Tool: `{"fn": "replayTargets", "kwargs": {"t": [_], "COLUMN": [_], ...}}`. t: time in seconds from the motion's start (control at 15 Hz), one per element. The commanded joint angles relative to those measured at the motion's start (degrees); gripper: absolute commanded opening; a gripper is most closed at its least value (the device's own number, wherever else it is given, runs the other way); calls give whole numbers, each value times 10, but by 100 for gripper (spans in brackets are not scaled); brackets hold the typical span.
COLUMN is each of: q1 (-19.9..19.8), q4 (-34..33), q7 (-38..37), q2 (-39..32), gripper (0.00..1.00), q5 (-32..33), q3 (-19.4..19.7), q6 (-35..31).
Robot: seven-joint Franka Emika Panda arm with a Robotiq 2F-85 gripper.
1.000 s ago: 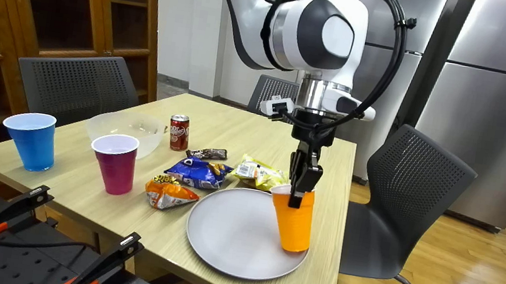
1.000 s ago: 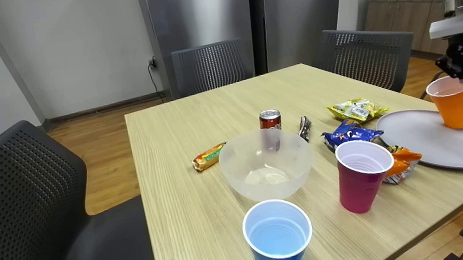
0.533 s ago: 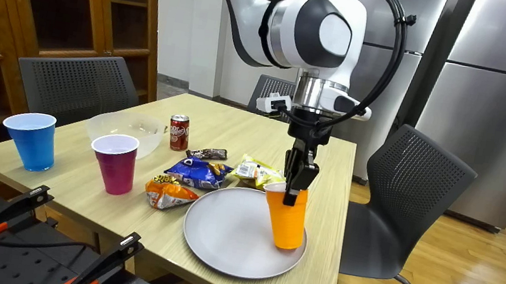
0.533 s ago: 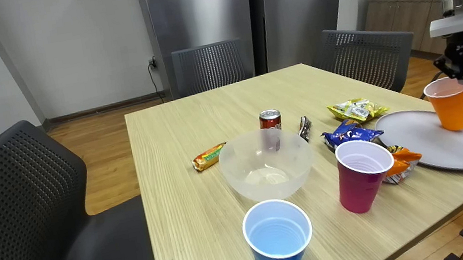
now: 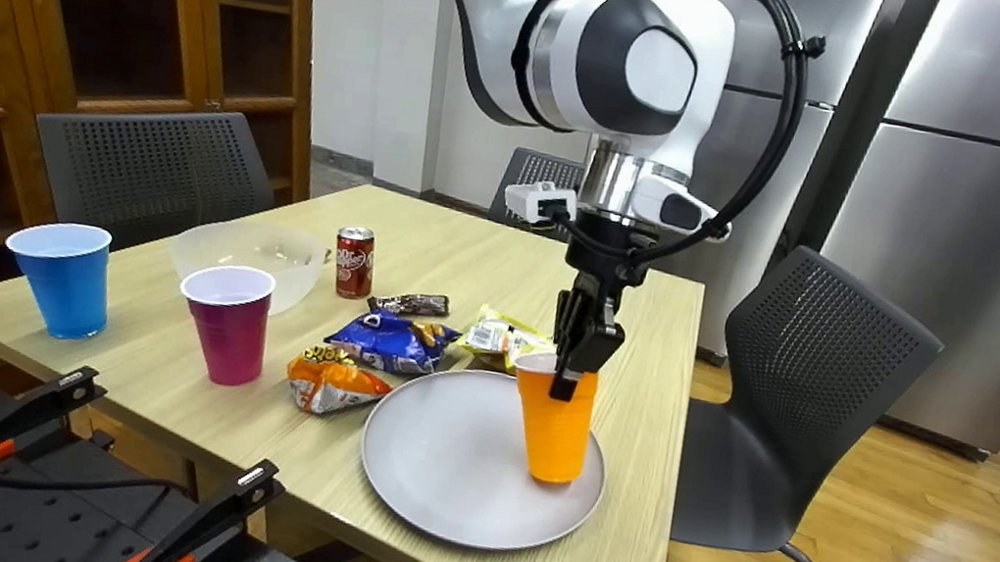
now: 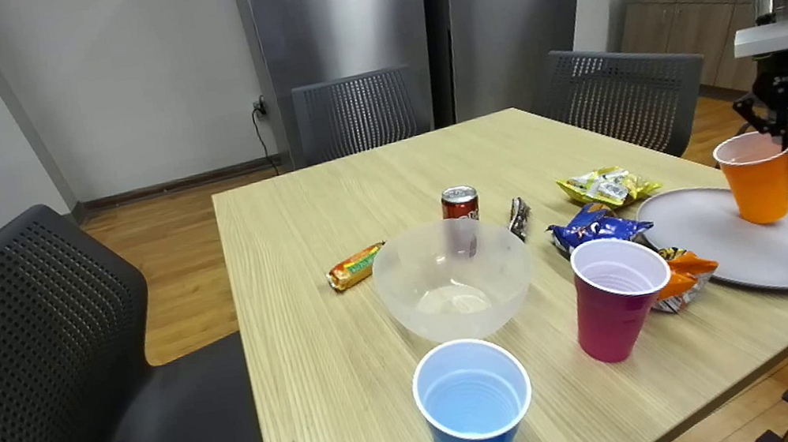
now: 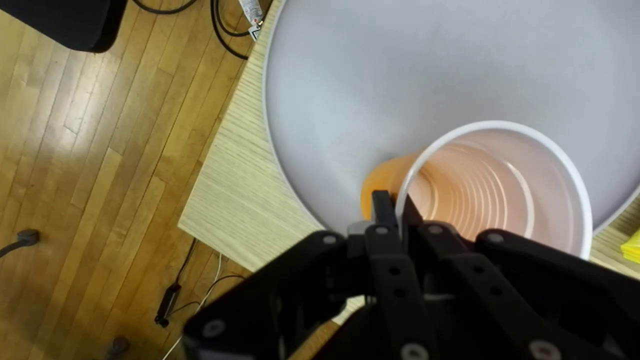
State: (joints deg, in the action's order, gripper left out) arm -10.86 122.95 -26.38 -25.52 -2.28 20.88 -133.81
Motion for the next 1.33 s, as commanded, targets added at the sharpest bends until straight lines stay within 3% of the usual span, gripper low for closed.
{"fn": "replayTargets", "kwargs": {"t": [0.0,0.47,0.53,0.6,0.8,1.27], "q1": [-34,-52,-51,-50,-43,-40], "q4": [3,-1,-1,0,10,23], "q7": [65,127,130,129,127,128], "q2": [17,13,13,14,23,46], "gripper": [1,1,10,32,42,95], "q5": [-49,-86,-83,-79,-65,-43], "q3": [-32,-43,-42,-40,-33,-26], "q6": [19,26,29,28,19,18]}}
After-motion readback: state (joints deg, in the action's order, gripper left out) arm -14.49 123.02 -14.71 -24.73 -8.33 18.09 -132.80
